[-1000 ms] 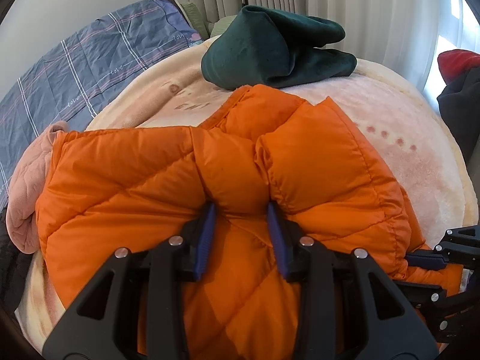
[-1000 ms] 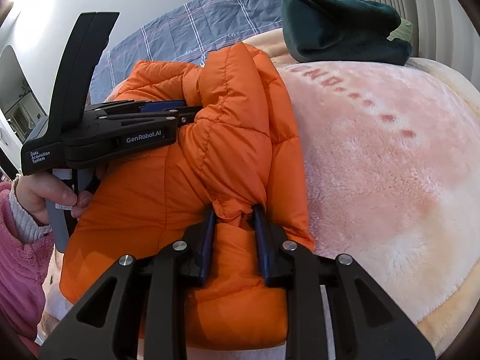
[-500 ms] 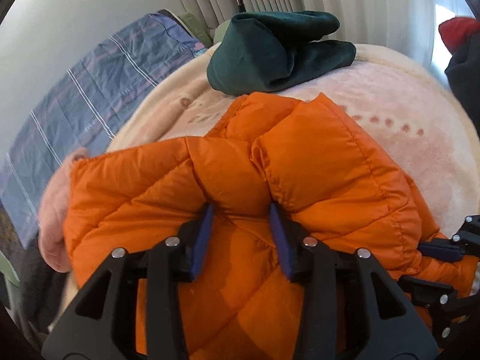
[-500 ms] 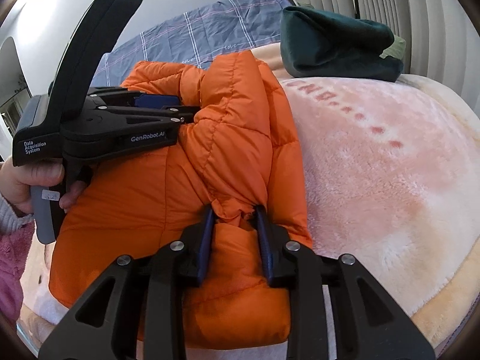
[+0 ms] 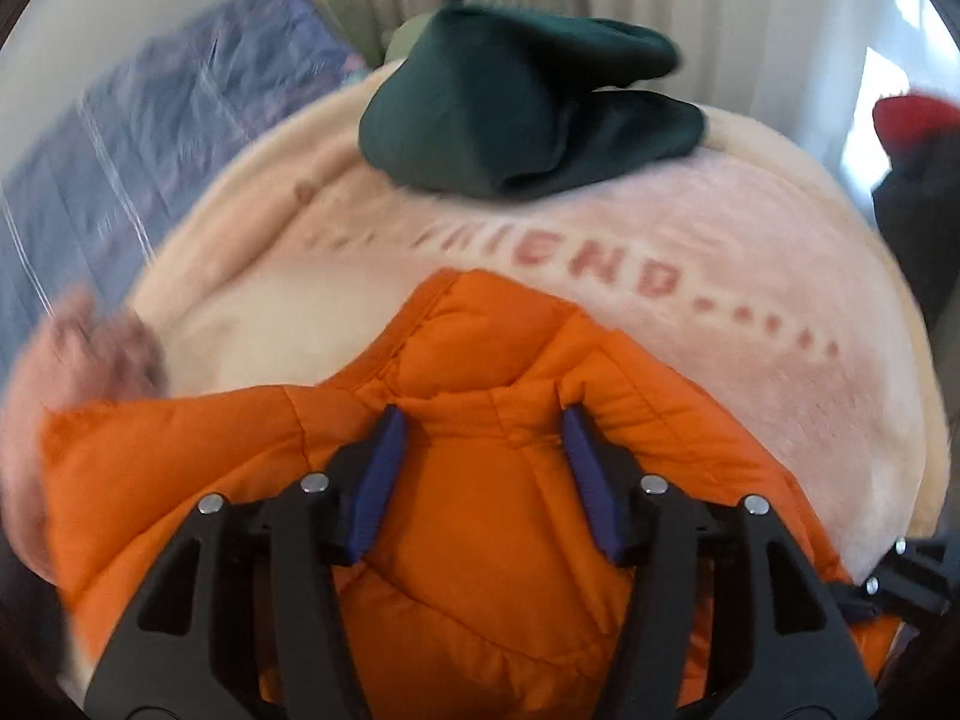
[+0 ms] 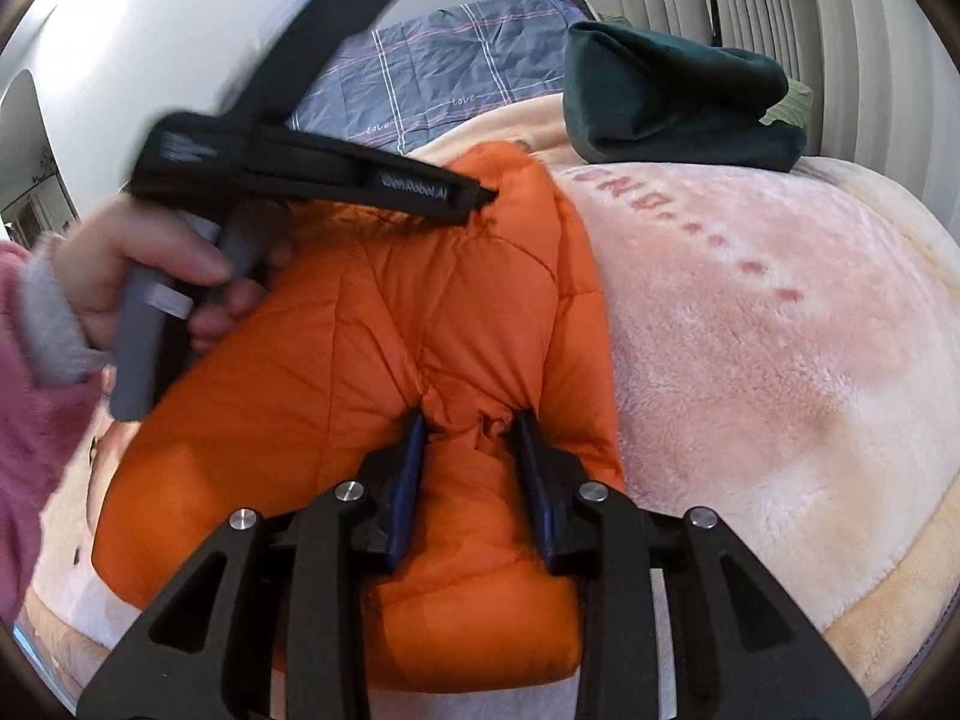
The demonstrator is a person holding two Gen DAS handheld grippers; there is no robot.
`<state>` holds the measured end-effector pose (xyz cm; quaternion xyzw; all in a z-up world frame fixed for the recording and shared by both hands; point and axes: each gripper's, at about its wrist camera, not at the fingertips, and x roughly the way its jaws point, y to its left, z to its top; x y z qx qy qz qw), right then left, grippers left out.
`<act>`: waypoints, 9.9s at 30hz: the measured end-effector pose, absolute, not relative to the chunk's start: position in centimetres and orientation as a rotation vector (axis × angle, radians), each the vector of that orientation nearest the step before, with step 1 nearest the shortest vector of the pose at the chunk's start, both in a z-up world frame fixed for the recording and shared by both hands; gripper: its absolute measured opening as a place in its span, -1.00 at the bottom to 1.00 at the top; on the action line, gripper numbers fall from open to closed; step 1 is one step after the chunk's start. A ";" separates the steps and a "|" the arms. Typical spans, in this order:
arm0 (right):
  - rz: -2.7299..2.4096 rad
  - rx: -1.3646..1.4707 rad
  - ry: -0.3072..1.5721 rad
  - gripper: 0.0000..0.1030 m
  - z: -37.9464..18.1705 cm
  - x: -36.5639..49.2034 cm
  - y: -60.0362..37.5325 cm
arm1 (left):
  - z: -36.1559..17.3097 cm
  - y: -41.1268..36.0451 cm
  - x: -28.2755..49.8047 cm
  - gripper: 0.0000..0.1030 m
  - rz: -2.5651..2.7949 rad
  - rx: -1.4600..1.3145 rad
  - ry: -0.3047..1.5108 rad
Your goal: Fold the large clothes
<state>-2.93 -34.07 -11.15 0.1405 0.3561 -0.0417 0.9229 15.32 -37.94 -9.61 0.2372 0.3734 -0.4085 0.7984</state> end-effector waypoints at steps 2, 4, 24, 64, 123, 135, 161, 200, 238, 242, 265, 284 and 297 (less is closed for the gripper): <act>-0.080 0.285 0.739 -0.39 -11.2 -2.7 -34.1 | -10.1 -37.9 15.0 0.11 -0.867 0.523 0.793; -0.079 0.282 0.740 -0.39 -11.3 -2.6 -34.0 | -10.7 -37.8 14.6 0.11 -0.857 0.528 0.774; 0.100 0.254 0.798 -0.36 -10.3 3.3 -35.8 | -9.3 -35.2 16.3 0.11 -0.914 0.330 0.831; 0.089 0.263 0.806 -0.23 -10.8 13.0 -36.0 | -12.2 -25.0 22.4 -0.19 -0.836 0.127 0.805; 0.100 0.285 0.742 -0.17 -11.2 12.6 -36.3 | -12.6 -16.9 -4.0 0.60 -0.503 0.389 0.829; 0.099 0.299 0.731 -0.16 -11.2 12.5 -36.2 | -2.7 -15.7 -4.2 -0.60 -0.699 0.266 0.662; 0.201 0.428 0.692 0.03 -11.0 12.0 -38.3 | -10.8 -27.1 5.6 -0.35 -0.626 0.446 0.684; 0.191 0.653 0.888 0.13 -13.4 -0.8 -36.6 | -8.7 -22.9 7.0 0.61 -0.652 0.149 0.682; -0.054 0.388 0.801 0.02 -14.5 34.1 -41.8 | -5.8 -32.1 39.9 0.46 -0.307 0.281 0.658; -0.093 0.441 0.759 0.26 -14.8 32.4 -42.6 | -8.6 -31.0 37.7 0.48 -0.330 0.256 0.595; -0.221 0.179 0.496 0.87 -1.8 3.7 -36.3 | -1.9 -22.7 9.6 0.96 -0.554 0.158 0.454; -0.240 0.152 0.416 0.95 2.2 -5.3 -28.0 | -0.7 -15.4 -4.2 0.96 -0.368 0.080 0.515; -0.220 0.150 0.454 0.95 1.4 -6.2 -26.7 | -0.6 -14.4 -6.5 0.96 -0.305 0.099 0.507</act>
